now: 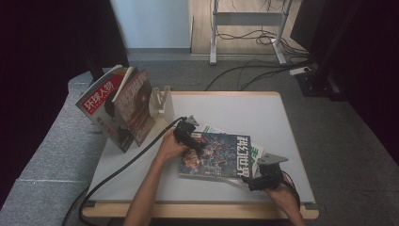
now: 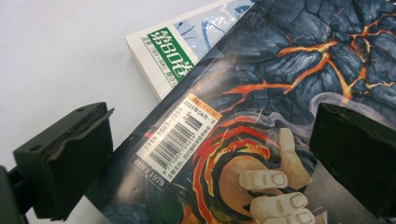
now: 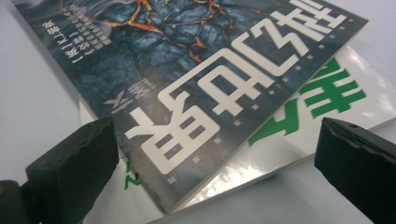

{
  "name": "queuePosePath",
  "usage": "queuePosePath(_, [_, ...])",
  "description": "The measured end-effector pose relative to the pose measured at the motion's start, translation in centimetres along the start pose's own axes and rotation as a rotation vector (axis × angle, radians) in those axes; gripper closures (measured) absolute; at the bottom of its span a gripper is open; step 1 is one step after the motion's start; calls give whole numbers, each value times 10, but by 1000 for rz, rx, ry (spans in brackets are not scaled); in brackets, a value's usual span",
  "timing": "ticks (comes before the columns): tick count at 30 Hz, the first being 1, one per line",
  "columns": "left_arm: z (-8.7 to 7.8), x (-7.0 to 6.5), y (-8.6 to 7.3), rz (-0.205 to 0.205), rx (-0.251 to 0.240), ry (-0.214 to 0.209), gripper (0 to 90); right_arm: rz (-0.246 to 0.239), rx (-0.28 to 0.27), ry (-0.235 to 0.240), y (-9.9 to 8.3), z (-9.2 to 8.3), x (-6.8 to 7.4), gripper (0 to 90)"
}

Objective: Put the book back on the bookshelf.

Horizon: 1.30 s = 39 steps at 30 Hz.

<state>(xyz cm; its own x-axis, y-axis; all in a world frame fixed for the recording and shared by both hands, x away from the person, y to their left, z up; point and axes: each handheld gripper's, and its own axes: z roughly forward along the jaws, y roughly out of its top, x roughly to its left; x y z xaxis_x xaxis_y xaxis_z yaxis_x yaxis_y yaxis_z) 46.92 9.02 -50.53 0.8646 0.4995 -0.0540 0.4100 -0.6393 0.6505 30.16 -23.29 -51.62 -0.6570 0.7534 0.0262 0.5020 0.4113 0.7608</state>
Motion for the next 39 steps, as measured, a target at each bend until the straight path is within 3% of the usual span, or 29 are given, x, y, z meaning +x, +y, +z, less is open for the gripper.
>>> queuePosePath(12, [-2, -6, -1, -19, 23, 0, 10, 1, 9, -23, -4, 2, -2, 0])
queuePosePath(18, [-4, -13, -3, -16, 26, 4, 15, 19, 8, -28, -7, 1, -10, 0])
queuePosePath(39, [-27, -39, -30, -35, 45, 20, 10, 57, 21, -126, 1, 5, -47, 0])
